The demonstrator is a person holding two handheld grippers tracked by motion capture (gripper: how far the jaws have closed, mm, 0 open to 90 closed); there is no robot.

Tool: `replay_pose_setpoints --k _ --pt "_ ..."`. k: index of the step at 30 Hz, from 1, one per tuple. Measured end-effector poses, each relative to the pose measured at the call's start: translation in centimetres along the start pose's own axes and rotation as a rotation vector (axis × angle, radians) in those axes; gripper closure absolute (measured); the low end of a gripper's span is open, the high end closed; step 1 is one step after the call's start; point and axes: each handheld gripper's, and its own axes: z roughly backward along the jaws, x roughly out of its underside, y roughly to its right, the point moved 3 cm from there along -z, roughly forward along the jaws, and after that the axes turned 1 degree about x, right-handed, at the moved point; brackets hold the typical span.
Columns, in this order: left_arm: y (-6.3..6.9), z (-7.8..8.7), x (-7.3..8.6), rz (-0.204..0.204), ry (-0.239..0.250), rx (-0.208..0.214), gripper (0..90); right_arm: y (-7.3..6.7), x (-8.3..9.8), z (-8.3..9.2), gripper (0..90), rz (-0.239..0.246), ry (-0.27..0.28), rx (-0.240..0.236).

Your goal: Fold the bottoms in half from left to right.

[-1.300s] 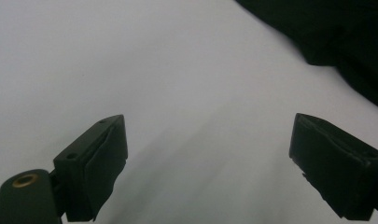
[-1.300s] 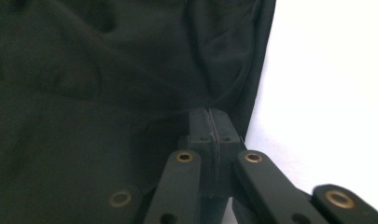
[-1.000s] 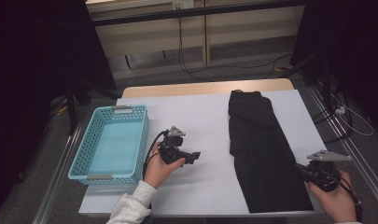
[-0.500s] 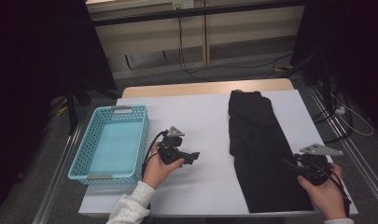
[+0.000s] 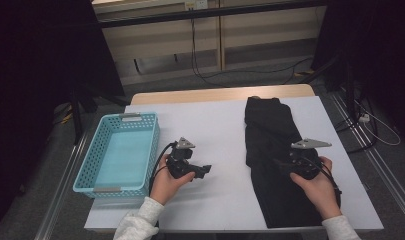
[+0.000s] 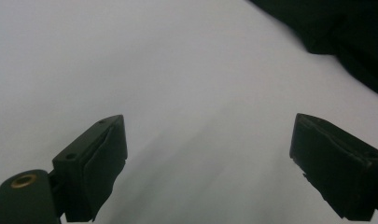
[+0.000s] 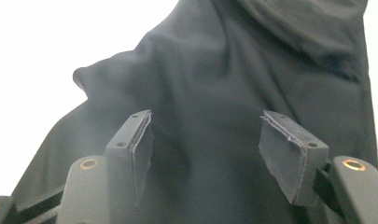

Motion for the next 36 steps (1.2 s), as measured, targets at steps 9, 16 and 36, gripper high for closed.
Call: replay_pose_setpoints --k 9,16,36 --pt "-0.8 0.6 0.9 0.030 -0.009 -0.015 11.0 -1.0 -2.1 -3.5 29.9 0.024 -0.024 -0.017" --pt "-1.2 0.8 1.4 0.047 -0.005 -0.026 11.0 -1.4 -3.9 -4.9 26.1 0.031 0.014 -0.014" --pt "-1.8 1.0 1.8 0.069 0.004 -0.042 11.0 -2.3 -5.6 -11.1 25.1 0.054 -0.057 0.057"
